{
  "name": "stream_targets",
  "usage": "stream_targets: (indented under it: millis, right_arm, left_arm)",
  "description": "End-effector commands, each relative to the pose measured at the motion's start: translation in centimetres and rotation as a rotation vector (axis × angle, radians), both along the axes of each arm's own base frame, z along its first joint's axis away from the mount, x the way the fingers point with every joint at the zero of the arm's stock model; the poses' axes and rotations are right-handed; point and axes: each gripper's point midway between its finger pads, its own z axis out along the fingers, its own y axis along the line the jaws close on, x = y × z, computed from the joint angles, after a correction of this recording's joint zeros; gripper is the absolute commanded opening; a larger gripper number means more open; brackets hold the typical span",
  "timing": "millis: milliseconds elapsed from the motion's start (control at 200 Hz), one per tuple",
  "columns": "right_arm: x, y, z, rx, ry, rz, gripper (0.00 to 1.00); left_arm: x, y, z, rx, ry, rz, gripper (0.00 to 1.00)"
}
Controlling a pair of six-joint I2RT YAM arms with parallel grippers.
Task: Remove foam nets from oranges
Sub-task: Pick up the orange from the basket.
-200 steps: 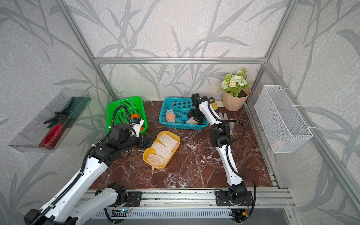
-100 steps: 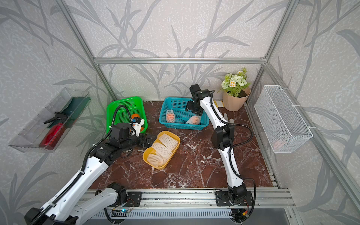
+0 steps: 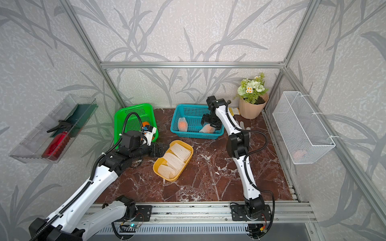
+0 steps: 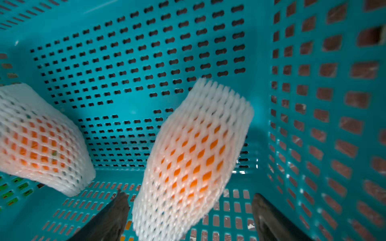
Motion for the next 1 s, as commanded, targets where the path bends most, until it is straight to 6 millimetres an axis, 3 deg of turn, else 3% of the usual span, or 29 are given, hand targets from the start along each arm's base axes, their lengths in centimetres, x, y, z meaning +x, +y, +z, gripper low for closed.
stream_targets:
  millis: [0,260,375,475,625,800,995]
  right_arm:
    - [-0.3,0.2,-1.7,0.011,0.051,-0.035,0.92]
    - [1.4,0.2,-4.3,0.034,0.059,-0.086,0.87]
    - [1.6,0.4,-4.2,0.043,0.051,-0.086,0.75]
    - [1.5,0.0,-3.5,0.023,0.032,-0.071,0.72]
    - [2.0,-0.2,0.3,0.011,-0.070,-0.032,0.67]
    - [2.1,0.1,7.9,0.018,-0.255,0.069,0.60]
    - [-1.2,-1.5,15.0,-0.045,-0.362,0.172,0.58]
  left_arm:
    - [0.1,0.0,0.8,0.020,-0.029,-0.011,0.95]
    - [0.1,0.1,0.4,0.028,-0.015,-0.010,0.95]
    - [0.2,0.1,0.5,0.031,-0.018,-0.012,0.95]
    - [0.3,0.1,0.5,0.037,-0.022,-0.013,0.95]
    - [0.5,0.0,0.8,0.041,-0.031,-0.016,0.95]
    - [1.2,-0.3,1.8,0.035,-0.059,-0.022,0.95]
    - [2.8,-1.4,4.6,-0.002,-0.108,-0.041,0.95]
